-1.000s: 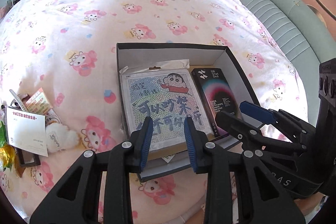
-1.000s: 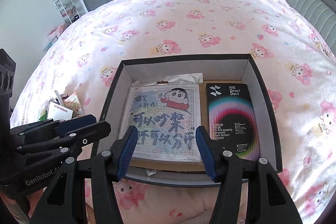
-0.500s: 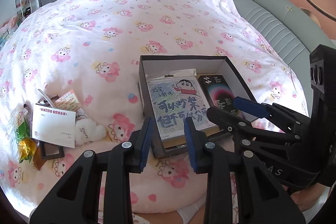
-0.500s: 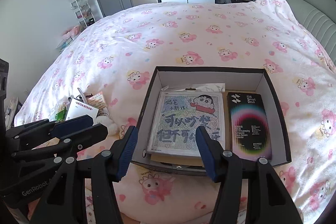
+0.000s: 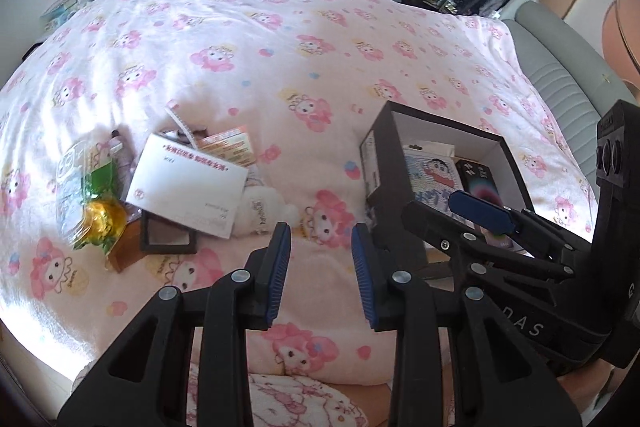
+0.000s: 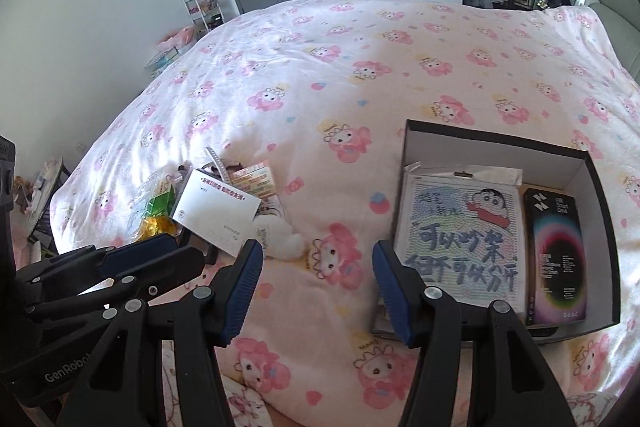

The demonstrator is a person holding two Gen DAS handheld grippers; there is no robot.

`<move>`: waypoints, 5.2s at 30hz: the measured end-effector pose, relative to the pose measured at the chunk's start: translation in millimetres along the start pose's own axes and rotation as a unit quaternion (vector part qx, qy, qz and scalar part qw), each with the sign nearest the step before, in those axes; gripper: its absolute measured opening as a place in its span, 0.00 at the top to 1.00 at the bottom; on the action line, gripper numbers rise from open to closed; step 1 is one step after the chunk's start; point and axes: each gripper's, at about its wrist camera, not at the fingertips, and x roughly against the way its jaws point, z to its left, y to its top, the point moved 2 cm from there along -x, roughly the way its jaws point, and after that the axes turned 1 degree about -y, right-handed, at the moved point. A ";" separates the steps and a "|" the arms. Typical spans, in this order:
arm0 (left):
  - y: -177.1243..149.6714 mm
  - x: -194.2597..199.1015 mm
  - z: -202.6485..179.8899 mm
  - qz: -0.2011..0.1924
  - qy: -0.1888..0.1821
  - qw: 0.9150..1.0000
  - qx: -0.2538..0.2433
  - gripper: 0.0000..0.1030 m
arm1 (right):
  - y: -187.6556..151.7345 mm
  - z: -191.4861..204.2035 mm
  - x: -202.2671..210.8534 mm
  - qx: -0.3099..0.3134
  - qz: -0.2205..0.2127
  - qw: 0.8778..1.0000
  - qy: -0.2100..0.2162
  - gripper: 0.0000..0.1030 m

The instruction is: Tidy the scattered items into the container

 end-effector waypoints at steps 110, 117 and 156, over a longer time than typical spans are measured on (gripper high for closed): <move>1.7 -123.7 156.9 0.082 -0.070 0.958 0.265 0.85 | -9.9 40.8 -161.8 -0.071 0.130 0.985 0.093 0.73; 1.1 -123.2 179.9 0.069 -0.053 0.950 0.301 0.85 | 37.7 10.6 -183.1 -0.099 0.106 0.989 0.034 0.72; 1.3 -144.8 117.7 0.142 -0.121 0.964 0.192 0.70 | 7.2 23.2 -85.7 -0.087 0.055 0.984 0.145 0.69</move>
